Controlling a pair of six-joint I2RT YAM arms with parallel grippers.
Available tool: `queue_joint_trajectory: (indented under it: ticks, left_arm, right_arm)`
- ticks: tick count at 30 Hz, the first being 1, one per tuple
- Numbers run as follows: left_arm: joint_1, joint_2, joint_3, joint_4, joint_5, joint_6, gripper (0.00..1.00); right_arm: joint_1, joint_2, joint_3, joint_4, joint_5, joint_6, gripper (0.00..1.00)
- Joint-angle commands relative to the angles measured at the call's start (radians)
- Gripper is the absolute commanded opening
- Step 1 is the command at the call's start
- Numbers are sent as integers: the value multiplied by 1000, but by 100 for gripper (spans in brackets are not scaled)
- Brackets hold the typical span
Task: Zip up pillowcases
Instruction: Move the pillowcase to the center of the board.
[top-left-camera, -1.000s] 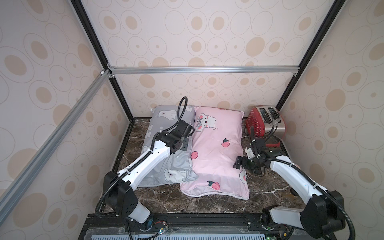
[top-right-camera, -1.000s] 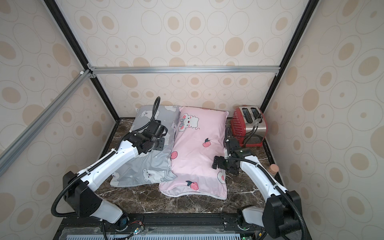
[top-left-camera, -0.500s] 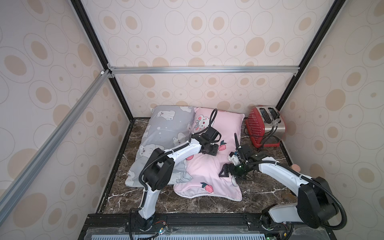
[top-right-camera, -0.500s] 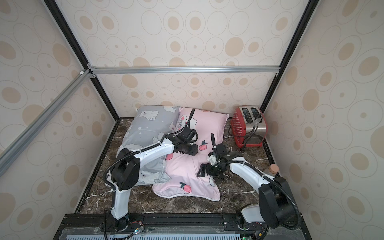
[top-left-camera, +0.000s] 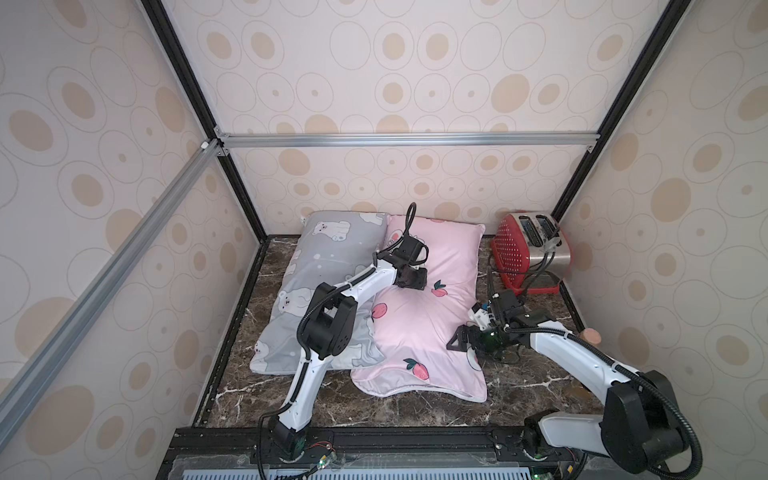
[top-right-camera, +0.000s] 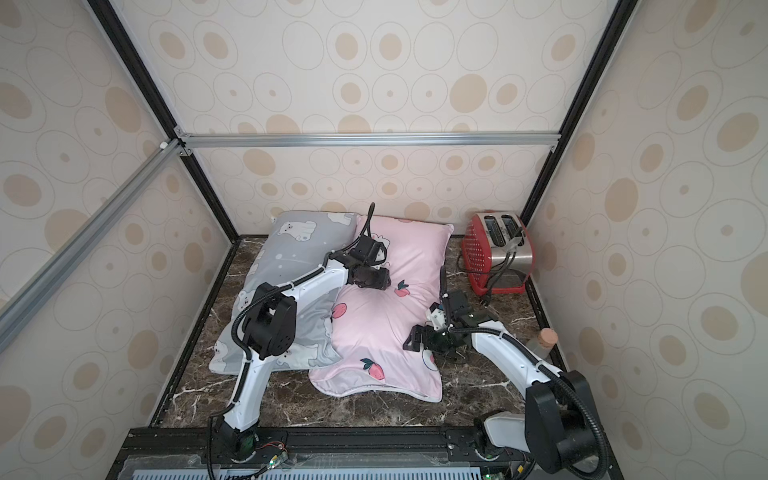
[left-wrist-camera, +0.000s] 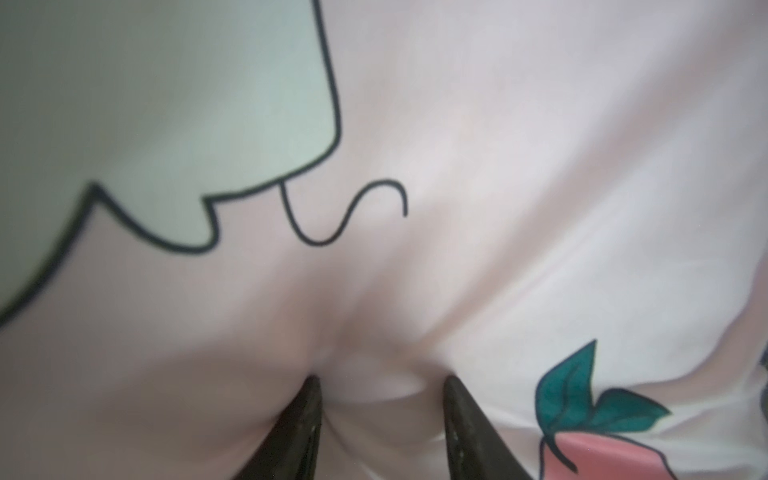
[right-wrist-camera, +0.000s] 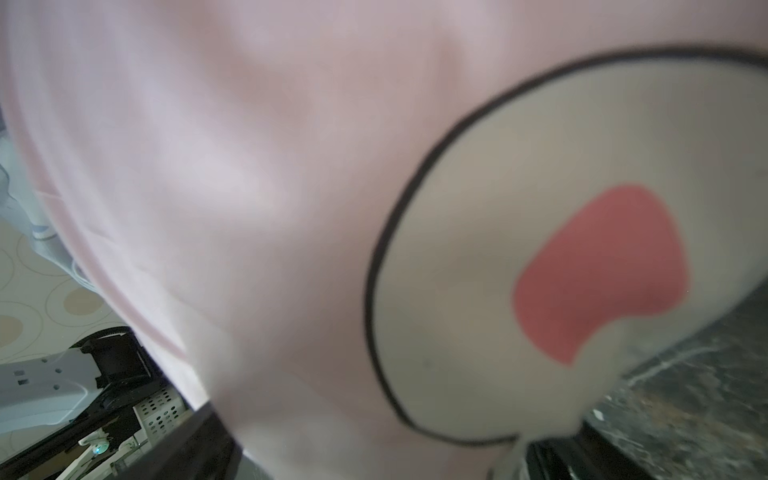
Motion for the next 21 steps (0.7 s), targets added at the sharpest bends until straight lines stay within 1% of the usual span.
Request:
queue_joint_trajectory:
  ticks: [1, 3, 4, 7, 9, 11, 12, 13, 15, 18, 21]
  left_arm:
    - [70, 99, 43, -79, -103, 43, 46]
    - [84, 125, 69, -82, -100, 41, 46]
    - [90, 139, 81, -84, -99, 40, 46]
    - [102, 169, 120, -86, -107, 50, 45]
    - [103, 160, 116, -82, -99, 57, 45]
    - [102, 98, 63, -38, -79, 54, 47]
    - [97, 46, 24, -18, -79, 60, 50]
    - [88, -18, -25, 6, -86, 68, 52]
    - [69, -137, -92, 16, -91, 85, 57]
    - [24, -290, -167, -14, -95, 105, 63]
    - [-30, -375, -239, -63, -72, 100, 64]
  right_arm:
    - [1, 17, -36, 21, -70, -5, 100]
    - [4, 17, -57, 10, -117, -4, 100]
    - [16, 16, -68, -9, -122, -1, 100]
    - [80, 7, -79, -91, -81, 3, 100]
    - [131, -12, -81, -104, -77, 11, 100]
    - [154, -41, -79, -80, -88, 30, 100]
    - [152, -51, -75, -66, -68, 44, 100]
    - [151, -58, -66, -52, -18, 65, 100]
    - [128, -43, -55, 8, 10, 95, 96]
    - [107, 41, -23, 118, 10, 124, 89]
    - [108, 139, 41, 206, 5, 121, 86]
